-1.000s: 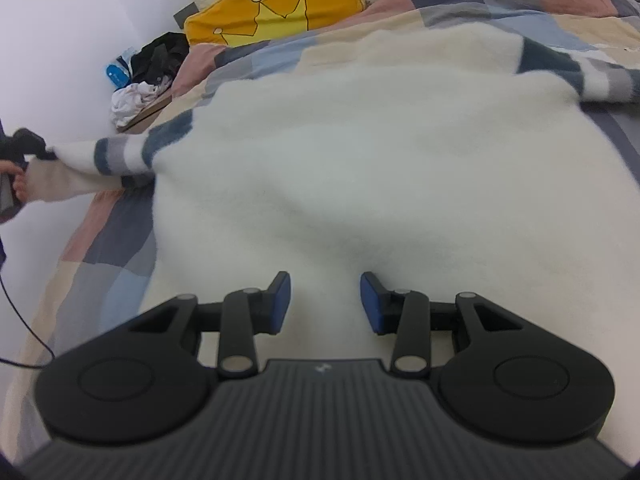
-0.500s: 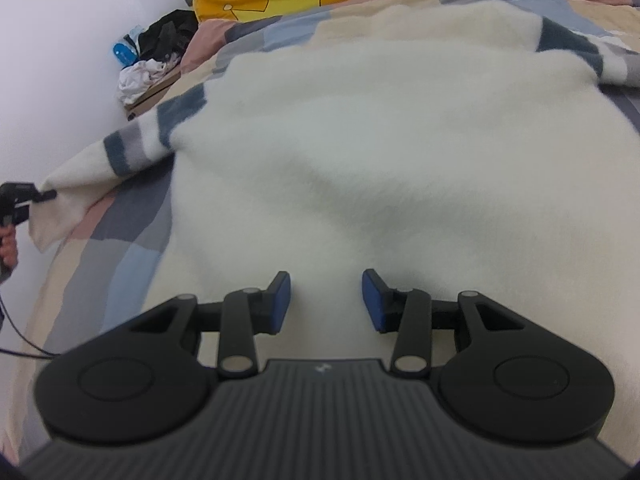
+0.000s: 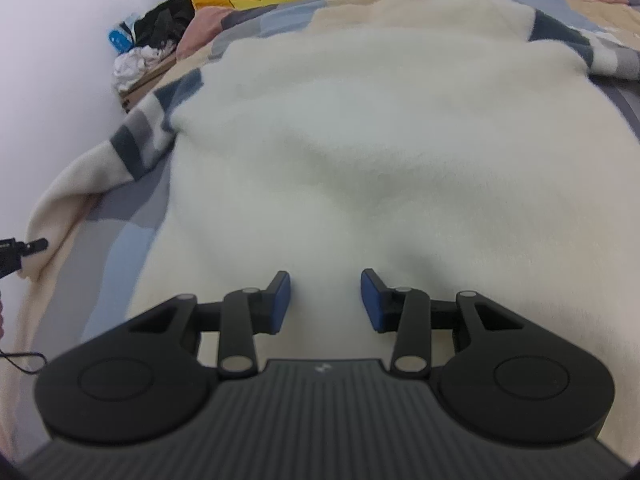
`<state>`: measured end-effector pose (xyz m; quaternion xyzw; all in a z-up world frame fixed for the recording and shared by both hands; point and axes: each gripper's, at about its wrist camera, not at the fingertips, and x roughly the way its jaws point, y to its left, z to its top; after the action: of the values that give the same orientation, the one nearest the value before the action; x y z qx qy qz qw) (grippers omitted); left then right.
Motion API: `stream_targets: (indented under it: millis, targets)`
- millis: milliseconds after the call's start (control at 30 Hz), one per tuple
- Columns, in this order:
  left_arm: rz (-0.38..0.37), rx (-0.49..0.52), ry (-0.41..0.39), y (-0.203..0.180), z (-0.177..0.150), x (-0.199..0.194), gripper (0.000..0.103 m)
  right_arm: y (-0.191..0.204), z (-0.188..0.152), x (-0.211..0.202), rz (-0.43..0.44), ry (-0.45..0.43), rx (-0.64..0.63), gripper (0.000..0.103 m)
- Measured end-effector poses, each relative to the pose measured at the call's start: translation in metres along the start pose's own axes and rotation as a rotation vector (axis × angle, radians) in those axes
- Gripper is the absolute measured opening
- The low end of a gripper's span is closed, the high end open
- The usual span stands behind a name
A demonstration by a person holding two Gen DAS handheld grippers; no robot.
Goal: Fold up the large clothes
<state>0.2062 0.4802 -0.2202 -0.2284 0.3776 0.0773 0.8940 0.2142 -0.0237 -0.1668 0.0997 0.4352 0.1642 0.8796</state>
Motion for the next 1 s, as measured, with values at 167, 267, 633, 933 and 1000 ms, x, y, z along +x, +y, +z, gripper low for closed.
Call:
stream_targets:
  millis: [167, 267, 633, 933, 1000]
  targets:
    - [0.033, 0.025, 0.003, -0.012, -0.018, -0.001, 0.009, 0.005, -0.004, 0.008, -0.037, 0.005, -0.060, 0.042]
    - [0.002, -0.031, 0.003, -0.009, -0.019, -0.013, 0.044, 0.008, -0.007, 0.008, -0.050, -0.009, -0.078, 0.042]
    - [-0.032, -0.465, -0.158, 0.044, -0.034, -0.084, 0.075, 0.005, -0.010, 0.005, -0.045, -0.022, -0.051, 0.042]
    - [0.043, -0.587, -0.165, 0.048, -0.039, -0.050, 0.074, 0.005, -0.011, 0.005, -0.044, -0.029, -0.063, 0.042]
    - [0.069, -0.622, -0.166, 0.045, -0.035, -0.034, 0.068, 0.005, -0.011, 0.006, -0.047, -0.032, -0.072, 0.042]
